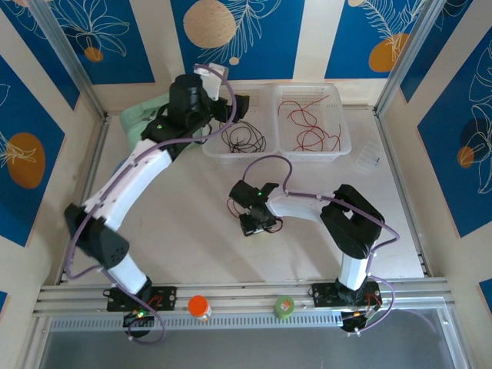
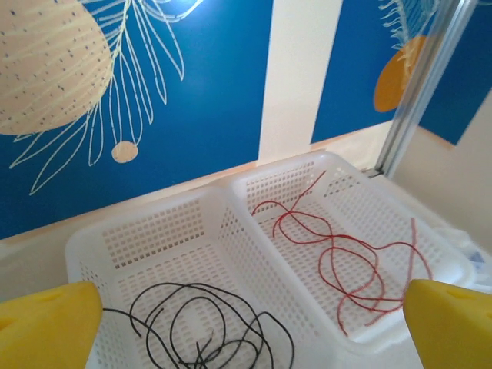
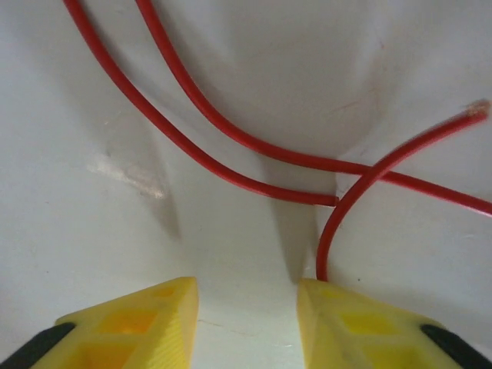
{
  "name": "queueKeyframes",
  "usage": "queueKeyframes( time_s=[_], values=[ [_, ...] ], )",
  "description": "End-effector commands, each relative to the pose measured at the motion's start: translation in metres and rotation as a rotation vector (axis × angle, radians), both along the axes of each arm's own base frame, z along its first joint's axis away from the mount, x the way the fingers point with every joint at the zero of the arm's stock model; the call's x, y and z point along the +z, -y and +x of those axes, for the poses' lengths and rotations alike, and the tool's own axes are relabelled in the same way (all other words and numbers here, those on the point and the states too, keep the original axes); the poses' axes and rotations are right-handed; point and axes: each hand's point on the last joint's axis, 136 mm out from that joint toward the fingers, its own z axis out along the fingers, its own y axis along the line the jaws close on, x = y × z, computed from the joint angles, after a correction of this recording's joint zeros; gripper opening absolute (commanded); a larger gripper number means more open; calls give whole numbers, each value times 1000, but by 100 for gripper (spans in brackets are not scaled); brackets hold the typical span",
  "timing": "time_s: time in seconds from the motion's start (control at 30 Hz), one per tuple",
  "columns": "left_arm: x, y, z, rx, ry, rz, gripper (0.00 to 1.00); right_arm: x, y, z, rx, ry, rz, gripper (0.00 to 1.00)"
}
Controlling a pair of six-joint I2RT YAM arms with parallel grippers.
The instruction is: Untangle the cables
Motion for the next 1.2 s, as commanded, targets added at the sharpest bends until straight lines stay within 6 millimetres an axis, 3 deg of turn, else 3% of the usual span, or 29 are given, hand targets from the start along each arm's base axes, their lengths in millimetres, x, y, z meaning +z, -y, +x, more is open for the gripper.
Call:
queueKeyframes(
  time_s=[0.0,0.2,0.4,0.57,0.67,0.87,1.17],
  values=[
    [-30,-12,-29,-2,-88,63,100,1,6,-1,5,0,-52,39],
    [-53,-40,-71,43,-189,63,100,36,0,-3,41,43,-21,39],
    [-119,-60,-101,106,-391,66,100,69,8,2,11,67,8,40],
    [-175,-72,-119,171,-509,57,100,58,8,21,-73,28,46,40],
    [-194,-75,-128,182,-549,34,100,45,3,36,-111,18,51,40],
    [-207,-76,-141,182,-576,34,100,20,6,58,-167,34,-10,39],
    [-210,-80,-148,181,-582,39,100,-3,9,61,-193,19,-40,40]
  ],
)
